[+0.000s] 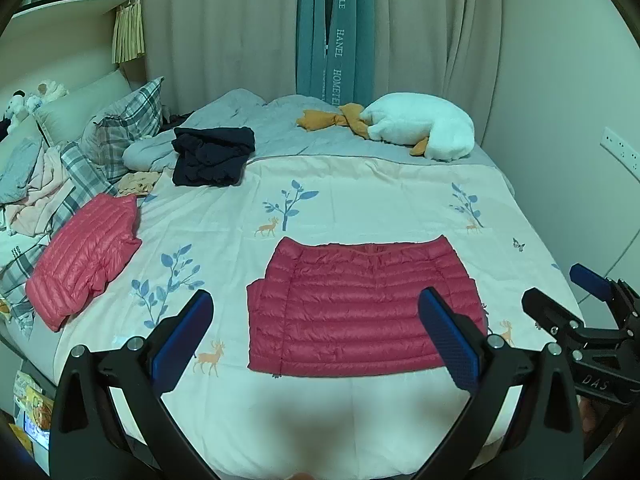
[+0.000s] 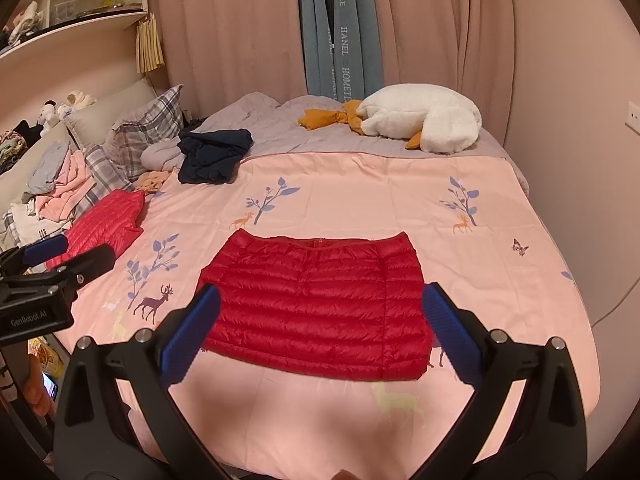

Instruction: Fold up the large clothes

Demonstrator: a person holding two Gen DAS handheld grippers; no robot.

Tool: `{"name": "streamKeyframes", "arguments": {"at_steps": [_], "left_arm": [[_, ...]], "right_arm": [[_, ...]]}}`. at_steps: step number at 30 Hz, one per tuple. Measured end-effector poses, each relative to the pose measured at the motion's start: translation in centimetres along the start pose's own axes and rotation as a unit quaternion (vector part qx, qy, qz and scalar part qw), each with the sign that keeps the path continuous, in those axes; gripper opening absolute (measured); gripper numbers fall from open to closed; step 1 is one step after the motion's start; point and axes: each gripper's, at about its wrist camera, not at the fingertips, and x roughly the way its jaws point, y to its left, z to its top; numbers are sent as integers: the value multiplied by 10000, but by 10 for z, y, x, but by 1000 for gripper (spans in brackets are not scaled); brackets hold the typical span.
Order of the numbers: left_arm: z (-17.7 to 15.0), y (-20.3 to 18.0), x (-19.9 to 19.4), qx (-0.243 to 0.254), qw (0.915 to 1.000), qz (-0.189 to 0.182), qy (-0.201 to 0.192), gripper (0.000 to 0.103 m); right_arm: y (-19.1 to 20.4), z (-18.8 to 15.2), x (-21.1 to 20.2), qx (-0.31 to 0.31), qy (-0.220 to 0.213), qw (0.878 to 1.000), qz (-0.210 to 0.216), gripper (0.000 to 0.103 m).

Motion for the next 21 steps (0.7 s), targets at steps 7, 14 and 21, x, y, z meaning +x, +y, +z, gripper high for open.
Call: {"name": "streamKeyframes", "arguments": {"at_steps": [7,14,21], "left_arm": [[-2,-3,7,44,9999,-18,164,102],[-3,-6,12,92,9997,-51,236,102],[-4,-8,16,143,9995,-48,270,102]], "right_arm": [[-4,0,4,50,41,10000,-9,101],[-5,-1,10,46,88,9999,16,101],[-6,-2,12,82,99,9999,27,101]]}}
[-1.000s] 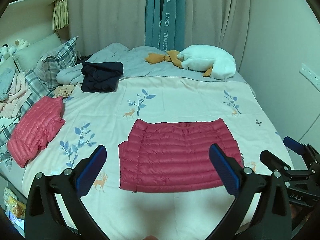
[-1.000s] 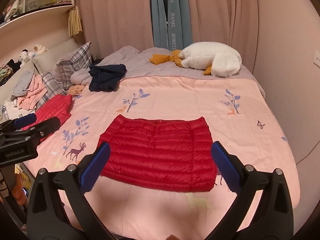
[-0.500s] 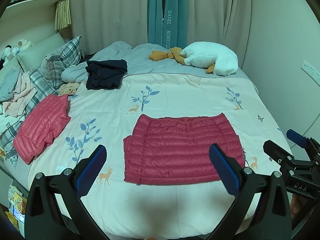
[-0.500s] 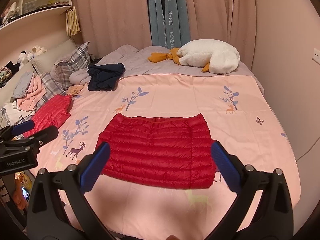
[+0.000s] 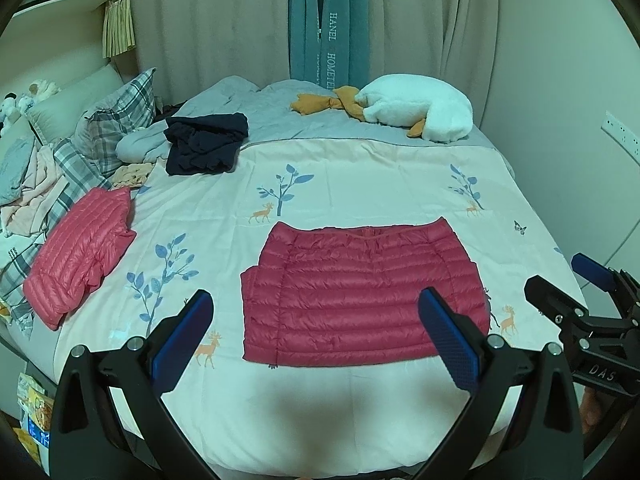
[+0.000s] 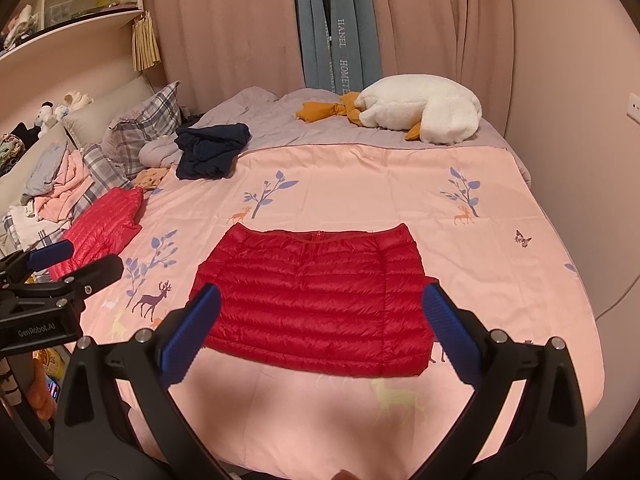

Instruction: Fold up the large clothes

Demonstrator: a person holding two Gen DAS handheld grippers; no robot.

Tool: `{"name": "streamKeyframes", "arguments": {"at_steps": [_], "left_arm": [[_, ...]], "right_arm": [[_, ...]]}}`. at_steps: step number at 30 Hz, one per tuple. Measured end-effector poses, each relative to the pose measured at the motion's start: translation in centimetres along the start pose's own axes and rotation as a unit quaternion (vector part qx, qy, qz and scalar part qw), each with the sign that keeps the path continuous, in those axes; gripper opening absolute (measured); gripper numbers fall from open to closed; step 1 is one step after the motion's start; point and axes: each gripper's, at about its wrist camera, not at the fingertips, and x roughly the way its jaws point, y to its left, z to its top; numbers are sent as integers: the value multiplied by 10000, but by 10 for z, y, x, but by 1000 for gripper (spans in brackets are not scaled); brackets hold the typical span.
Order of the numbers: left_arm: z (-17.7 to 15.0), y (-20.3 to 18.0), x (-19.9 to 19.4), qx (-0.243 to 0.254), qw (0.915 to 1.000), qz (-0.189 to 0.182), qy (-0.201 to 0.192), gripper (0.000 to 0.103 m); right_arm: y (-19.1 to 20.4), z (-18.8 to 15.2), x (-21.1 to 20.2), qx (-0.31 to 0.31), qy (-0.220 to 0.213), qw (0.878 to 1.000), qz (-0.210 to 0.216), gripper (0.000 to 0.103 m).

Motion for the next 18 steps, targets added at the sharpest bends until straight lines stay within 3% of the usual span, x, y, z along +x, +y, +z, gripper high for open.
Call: {"name": "streamKeyframes", "arguments": {"at_steps": [18], "left_arm": [[0,1,1,-30,10000,51,-6,102]], "right_arm": [[0,-3,1,9,-22,10000,27,101]]}}
